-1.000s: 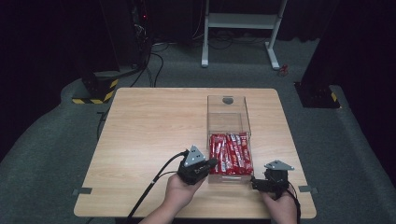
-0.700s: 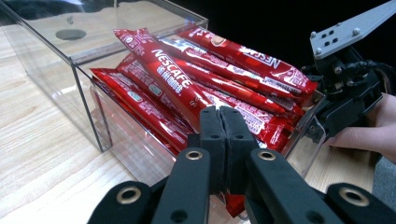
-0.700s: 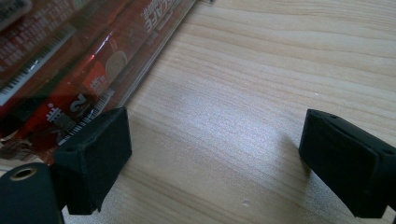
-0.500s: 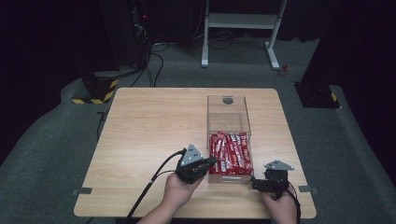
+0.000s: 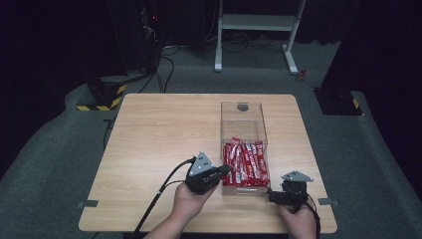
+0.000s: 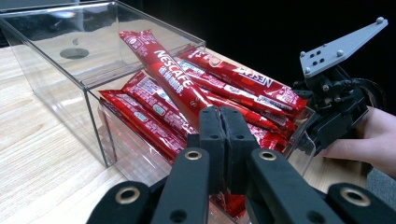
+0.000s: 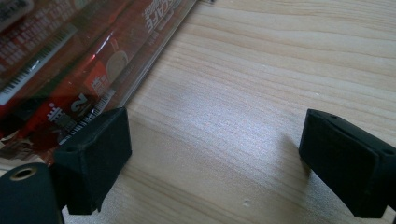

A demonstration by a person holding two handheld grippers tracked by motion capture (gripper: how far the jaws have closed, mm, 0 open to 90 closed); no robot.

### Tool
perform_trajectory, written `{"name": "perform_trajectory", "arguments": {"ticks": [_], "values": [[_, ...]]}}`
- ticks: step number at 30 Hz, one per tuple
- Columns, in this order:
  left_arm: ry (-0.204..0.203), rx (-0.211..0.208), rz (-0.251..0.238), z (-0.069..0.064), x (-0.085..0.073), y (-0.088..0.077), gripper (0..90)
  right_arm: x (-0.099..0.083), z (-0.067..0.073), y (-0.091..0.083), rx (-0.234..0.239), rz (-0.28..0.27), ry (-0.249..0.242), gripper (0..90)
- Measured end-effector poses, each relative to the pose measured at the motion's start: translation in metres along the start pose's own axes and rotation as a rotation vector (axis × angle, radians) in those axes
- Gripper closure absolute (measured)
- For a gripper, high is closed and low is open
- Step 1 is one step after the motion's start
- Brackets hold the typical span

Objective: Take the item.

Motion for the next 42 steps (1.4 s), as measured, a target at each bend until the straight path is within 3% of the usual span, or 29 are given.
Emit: {"name": "perform_trajectory", "arguments": {"ticks": [15, 35, 42], "values": [[0.013, -0.006, -0.019, 0.001, -0.001, -0.009, 88.4, 0.0, 0.0, 0.0, 0.0, 0.0, -0.002, 8.9], [-0.009, 0.015, -0.026, 0.015, -0.017, -0.023, 88.3, 0.0, 0.0, 0.0, 0.0, 0.0, -0.001, 8.9], [-0.086, 0.028, -0.059, 0.022, -0.024, -0.03, 88.3, 0.0, 0.0, 0.0, 0.0, 0.0, -0.001, 9.0]]}}
Point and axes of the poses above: each handheld gripper's, and its own axes: y roughly forward along the jaws, x roughly out of its top, z roughly to its left, the point moved 3 cm from there along y, roughly forward along the jaws, and after that the axes turned 8 degrees about z, right-handed, at the moved point
